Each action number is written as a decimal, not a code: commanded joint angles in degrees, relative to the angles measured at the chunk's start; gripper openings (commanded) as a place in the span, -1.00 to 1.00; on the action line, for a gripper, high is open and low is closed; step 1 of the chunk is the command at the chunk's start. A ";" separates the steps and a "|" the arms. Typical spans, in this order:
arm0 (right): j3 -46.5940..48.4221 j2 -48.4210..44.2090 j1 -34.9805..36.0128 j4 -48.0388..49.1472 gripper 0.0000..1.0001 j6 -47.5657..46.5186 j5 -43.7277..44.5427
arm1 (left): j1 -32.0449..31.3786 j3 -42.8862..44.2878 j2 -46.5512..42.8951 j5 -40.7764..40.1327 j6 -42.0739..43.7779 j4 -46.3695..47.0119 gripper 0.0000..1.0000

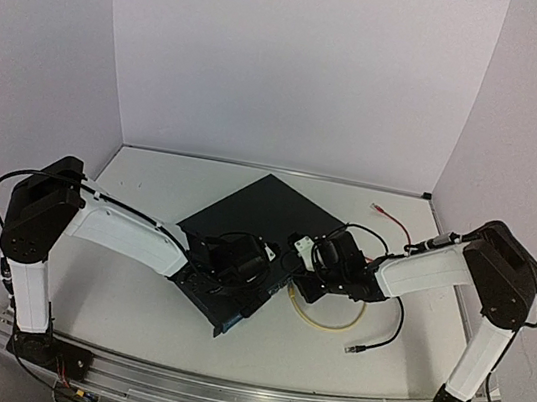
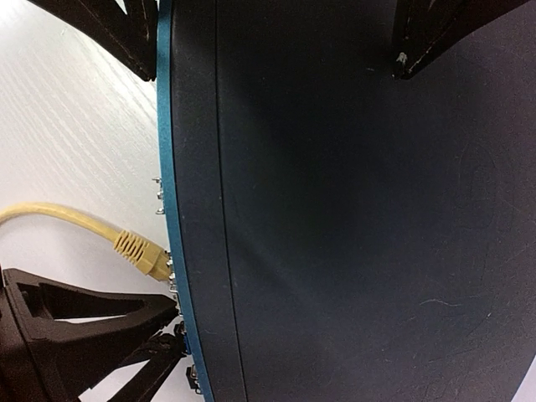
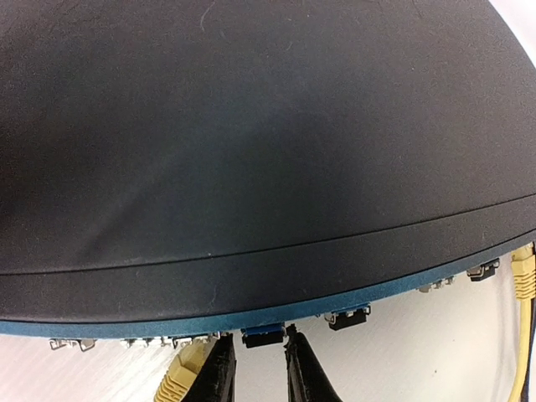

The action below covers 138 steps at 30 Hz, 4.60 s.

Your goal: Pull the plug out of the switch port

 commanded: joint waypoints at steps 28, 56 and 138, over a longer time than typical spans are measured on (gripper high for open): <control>0.36 -2.27 0.57 4.48 -0.77 -0.01 2.51 | -1.47 -0.69 3.98 6.48 -2.62 -4.80 0.87; -15.33 -0.97 0.74 35.65 -0.99 1.26 3.35 | -1.19 1.09 7.36 5.26 -8.62 -6.82 0.87; -7.98 -1.67 -0.14 17.95 -0.58 -0.57 1.20 | 0.78 -0.25 8.61 6.45 -11.23 -5.39 0.86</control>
